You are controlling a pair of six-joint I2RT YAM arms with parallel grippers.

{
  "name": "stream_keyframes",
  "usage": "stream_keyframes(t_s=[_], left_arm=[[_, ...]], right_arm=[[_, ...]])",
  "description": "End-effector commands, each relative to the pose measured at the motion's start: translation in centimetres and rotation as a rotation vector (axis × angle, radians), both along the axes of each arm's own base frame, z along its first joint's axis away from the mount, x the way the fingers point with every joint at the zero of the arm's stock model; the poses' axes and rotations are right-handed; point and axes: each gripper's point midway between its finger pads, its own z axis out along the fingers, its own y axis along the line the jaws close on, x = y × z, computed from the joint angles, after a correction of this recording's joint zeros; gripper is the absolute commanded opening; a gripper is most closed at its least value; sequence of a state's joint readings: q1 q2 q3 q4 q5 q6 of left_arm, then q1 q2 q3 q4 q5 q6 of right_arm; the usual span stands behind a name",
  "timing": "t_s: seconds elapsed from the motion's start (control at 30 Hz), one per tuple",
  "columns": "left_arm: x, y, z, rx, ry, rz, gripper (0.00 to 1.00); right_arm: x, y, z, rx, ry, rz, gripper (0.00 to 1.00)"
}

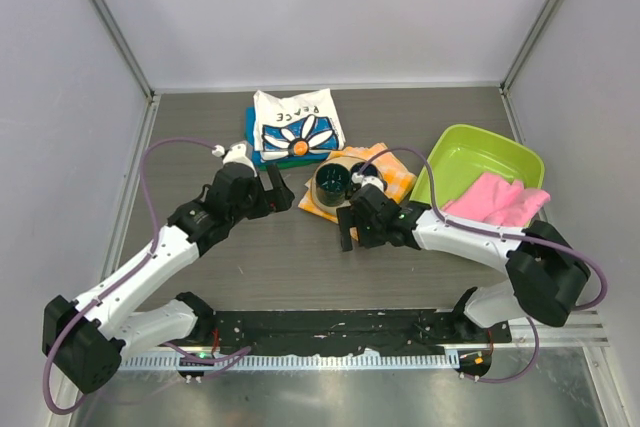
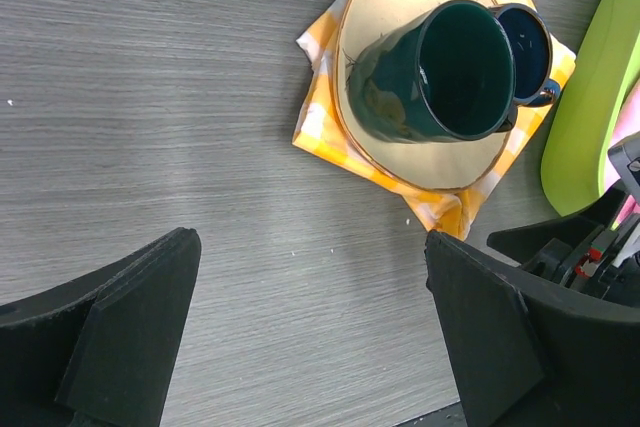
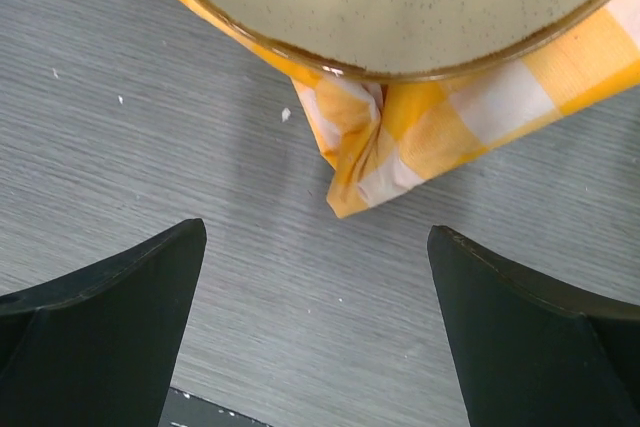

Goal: Fold and stack the t-shirts

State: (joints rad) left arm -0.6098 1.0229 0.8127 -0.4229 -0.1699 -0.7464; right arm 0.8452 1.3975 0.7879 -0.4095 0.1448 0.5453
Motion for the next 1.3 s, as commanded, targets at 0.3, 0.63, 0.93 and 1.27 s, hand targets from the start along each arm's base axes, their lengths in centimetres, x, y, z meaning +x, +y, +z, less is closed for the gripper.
stream_keyframes(t_s=[0.3,0.63,0.93,1.27], left_arm=[[0.6,0.7,1.5,-0.019,-0.056,0.001,1.00],[0.5,1.1,1.4,-0.020,-0.060,0.009,1.00],[0.2,1.4,1.4,-0.019,-0.062,0.008,1.00],[0.2,1.2,1.0,-0.020,-0.056,0.002,1.00]], right_arm=[[3.7,4.0,0.2,0.045,-0.057,-0.009,1.00],[6.6,3.1,-2.5,-0.083,-0.119,-0.083,1.00],[11.5,-1.7,-6.9,-0.200,-0.065,-0.338,1.00],[17.6,-7.1,-6.4,-0.189,-0.044,-0.609,1.00]])
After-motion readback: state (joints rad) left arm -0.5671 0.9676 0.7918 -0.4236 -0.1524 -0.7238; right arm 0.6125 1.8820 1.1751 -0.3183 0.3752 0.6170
